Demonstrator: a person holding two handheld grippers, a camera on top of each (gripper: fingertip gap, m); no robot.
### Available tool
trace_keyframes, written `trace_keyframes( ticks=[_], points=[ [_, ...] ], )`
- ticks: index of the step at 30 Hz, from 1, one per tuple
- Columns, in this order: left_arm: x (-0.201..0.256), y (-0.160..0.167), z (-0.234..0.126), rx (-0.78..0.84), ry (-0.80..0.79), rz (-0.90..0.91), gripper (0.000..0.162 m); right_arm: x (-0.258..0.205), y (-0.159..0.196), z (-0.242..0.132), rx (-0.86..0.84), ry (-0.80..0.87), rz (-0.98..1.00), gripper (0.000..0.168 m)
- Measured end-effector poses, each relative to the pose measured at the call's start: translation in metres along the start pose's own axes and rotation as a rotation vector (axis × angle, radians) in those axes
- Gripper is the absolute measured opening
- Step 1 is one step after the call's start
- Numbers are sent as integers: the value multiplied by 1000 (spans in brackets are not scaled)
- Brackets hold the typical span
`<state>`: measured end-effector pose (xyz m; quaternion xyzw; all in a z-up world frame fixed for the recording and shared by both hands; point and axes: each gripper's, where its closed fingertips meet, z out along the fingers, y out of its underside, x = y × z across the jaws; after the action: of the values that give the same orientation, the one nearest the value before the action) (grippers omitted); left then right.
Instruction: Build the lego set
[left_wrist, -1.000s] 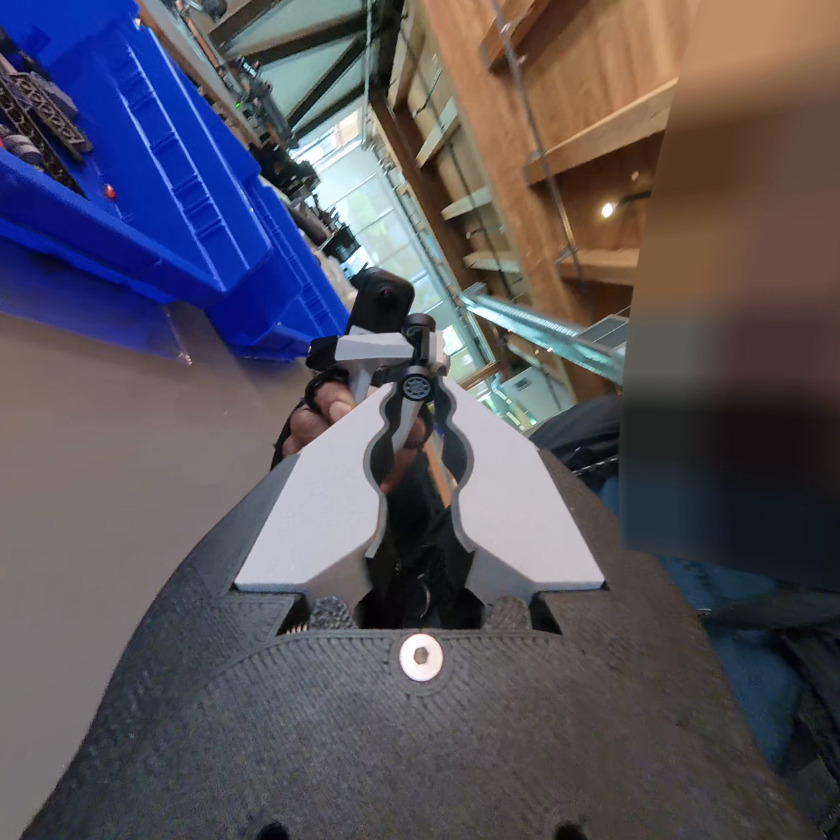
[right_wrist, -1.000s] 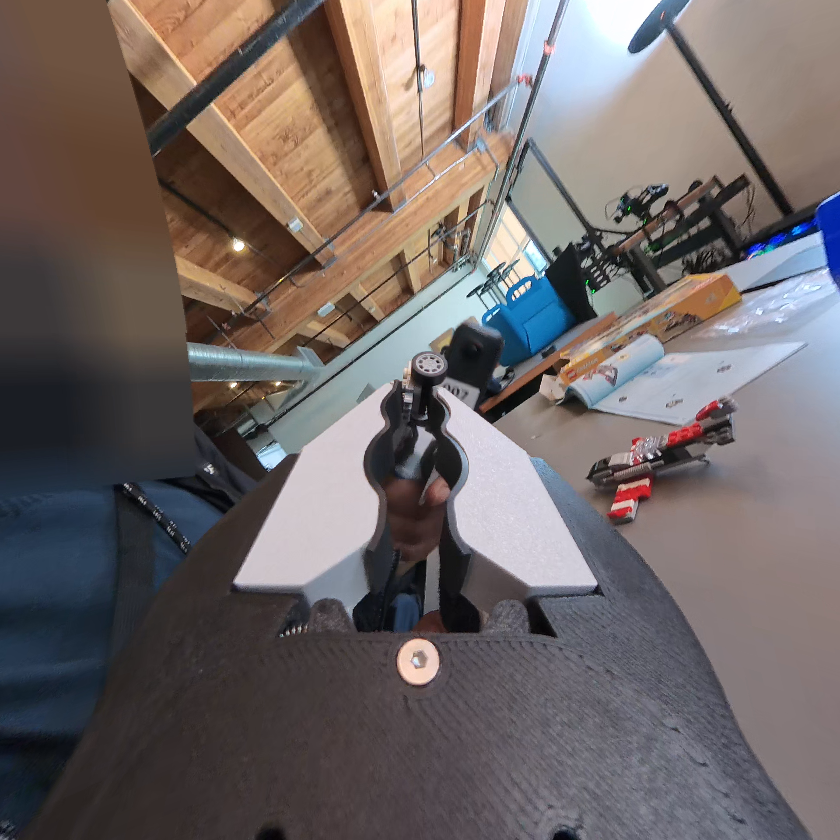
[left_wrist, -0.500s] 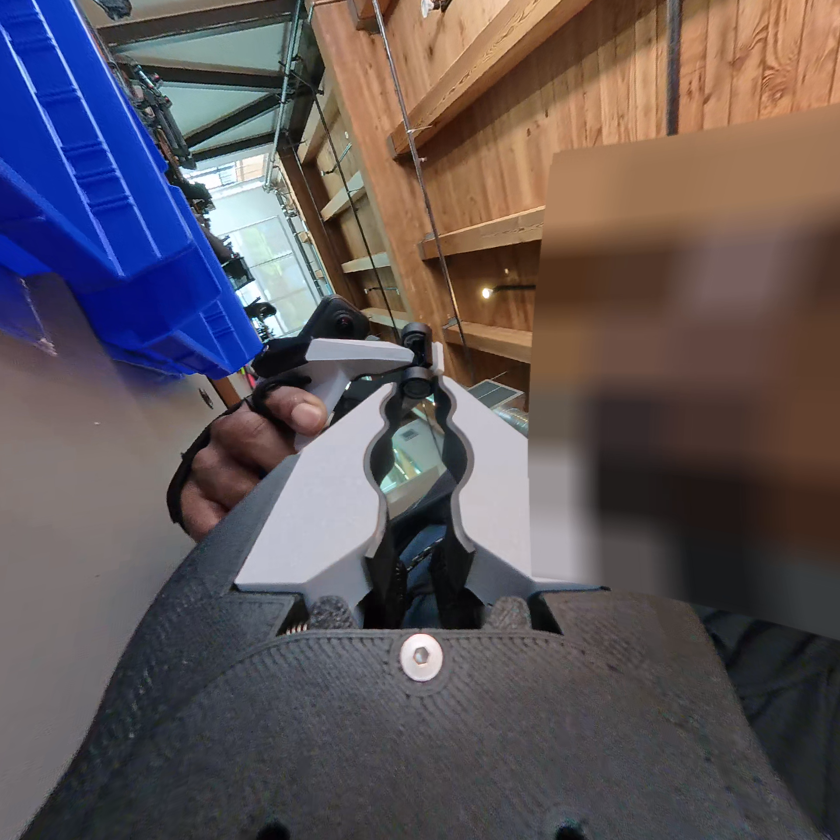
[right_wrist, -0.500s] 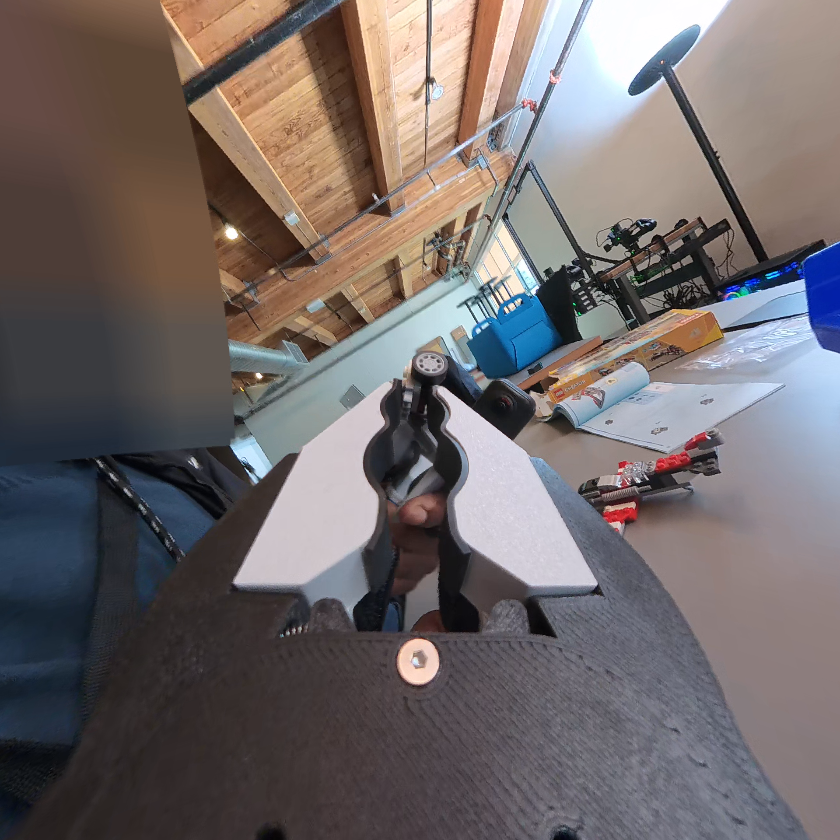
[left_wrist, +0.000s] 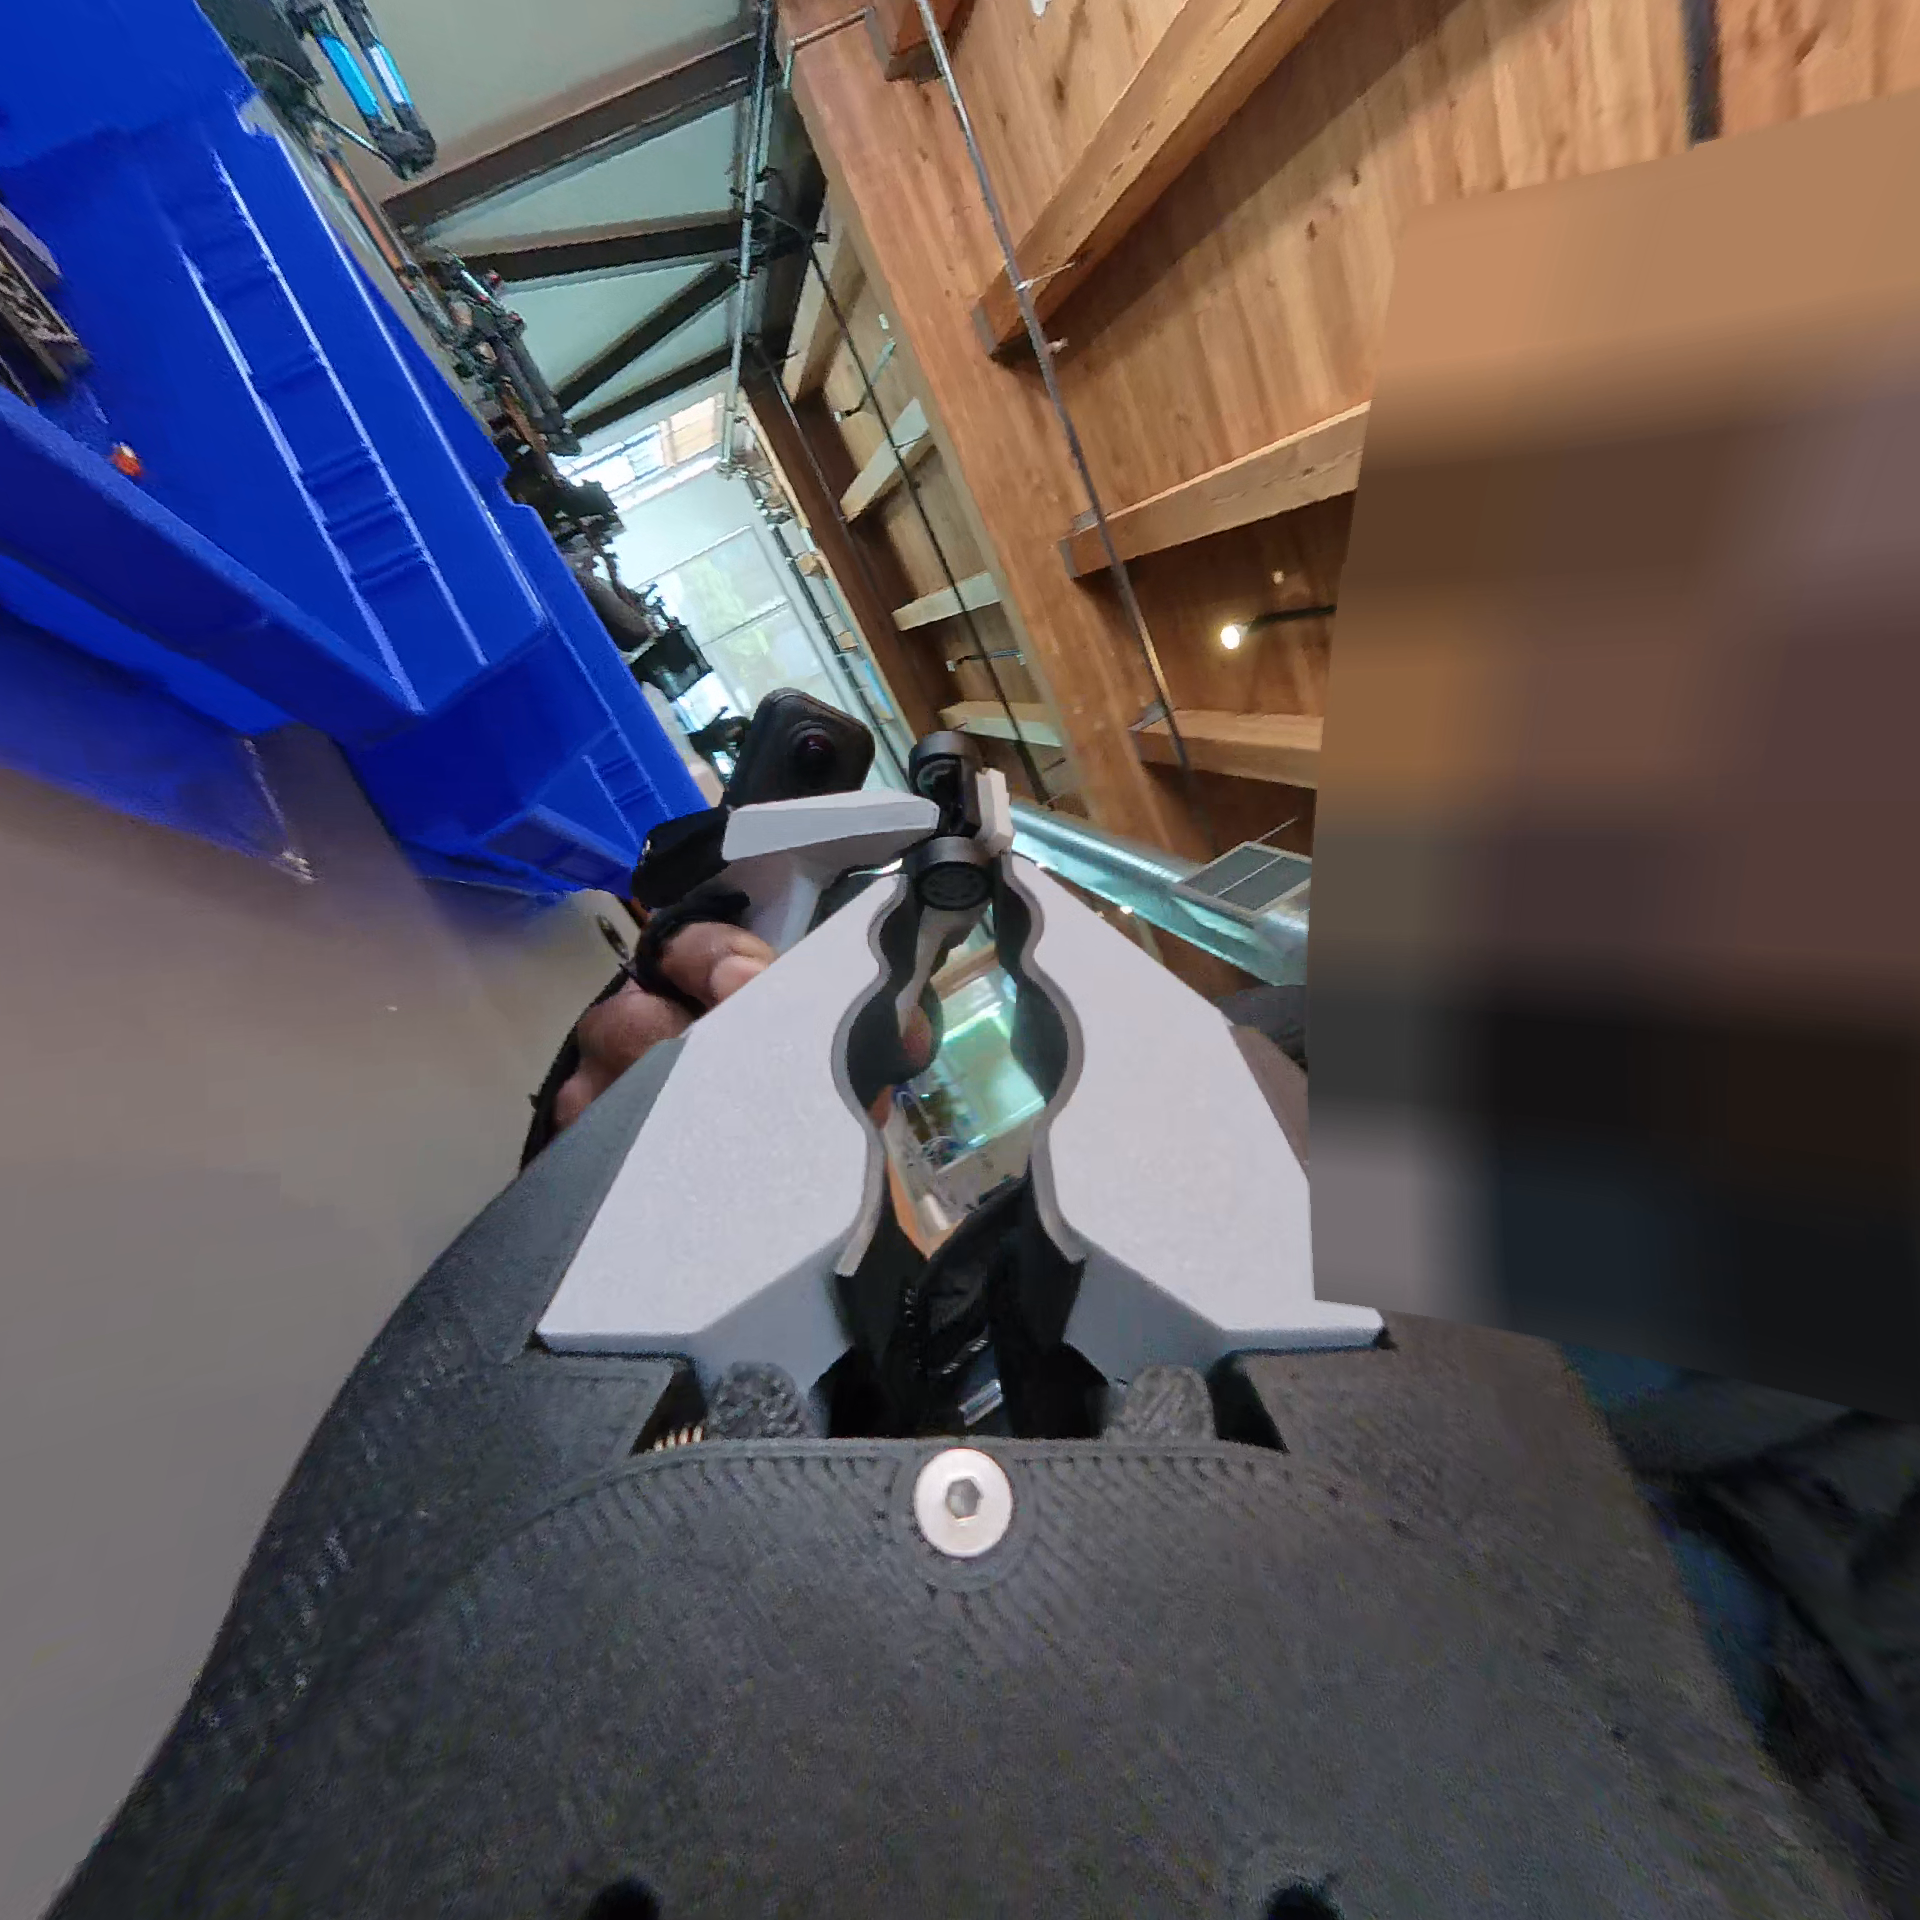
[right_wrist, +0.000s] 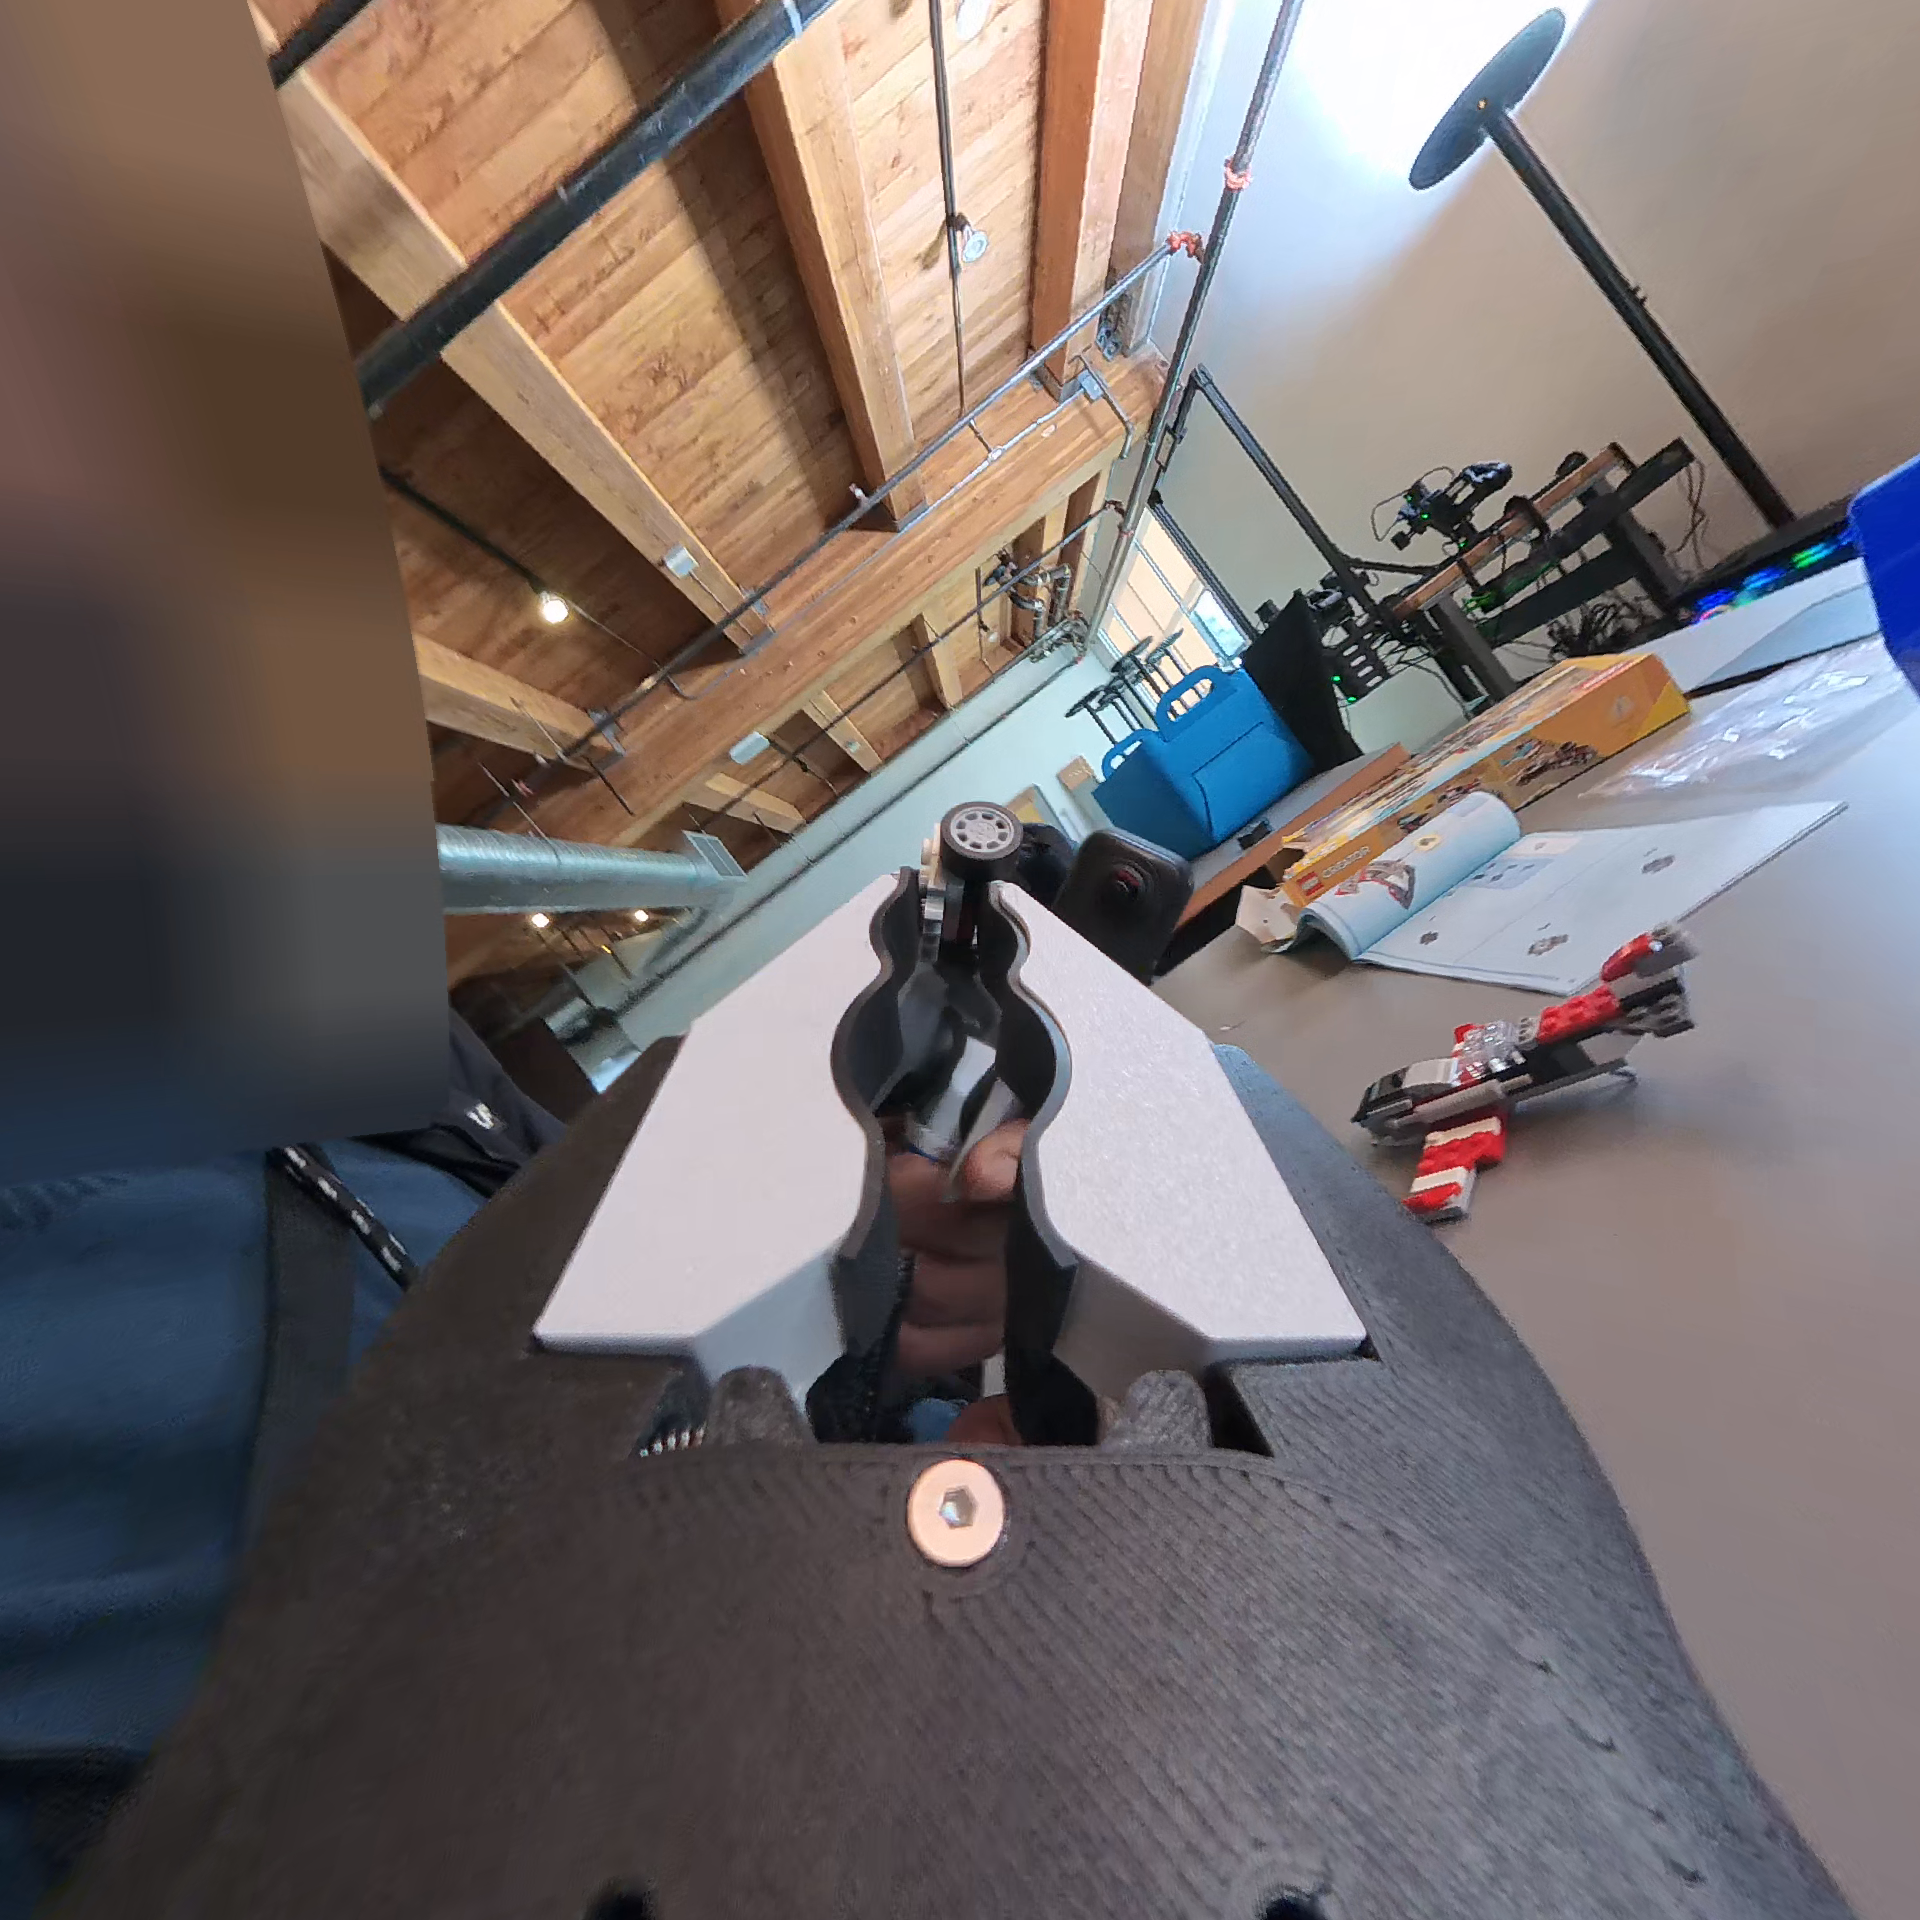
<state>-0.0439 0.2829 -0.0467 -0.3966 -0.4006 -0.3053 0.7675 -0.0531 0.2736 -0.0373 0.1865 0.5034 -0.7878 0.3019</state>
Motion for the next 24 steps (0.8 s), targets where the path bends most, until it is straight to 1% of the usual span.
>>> trace_keyframes(
  ticks=[1,6,11,17,20,22,24],
  points=[
    [-1,0,0,-3,-14,17,14,1,0,0,8,-4,19,12],
    [-2,-3,1,2,-45,54,15,5,-3,0,54,-21,106,11],
    [-3,-2,2,-2,-66,73,16,6,-3,0,68,-24,135,11],
    [-8,0,-1,-33,-109,128,26,7,-5,-1,94,-48,196,11],
    [-9,-4,-7,-50,-135,252,37,8,-4,-1,104,-73,259,10],
    [-7,-10,-13,-55,-139,393,46,9,-2,0,104,-81,295,10],
    [-1,-16,-19,-80,-128,580,54,8,2,2,87,-96,329,11]
  ],
)
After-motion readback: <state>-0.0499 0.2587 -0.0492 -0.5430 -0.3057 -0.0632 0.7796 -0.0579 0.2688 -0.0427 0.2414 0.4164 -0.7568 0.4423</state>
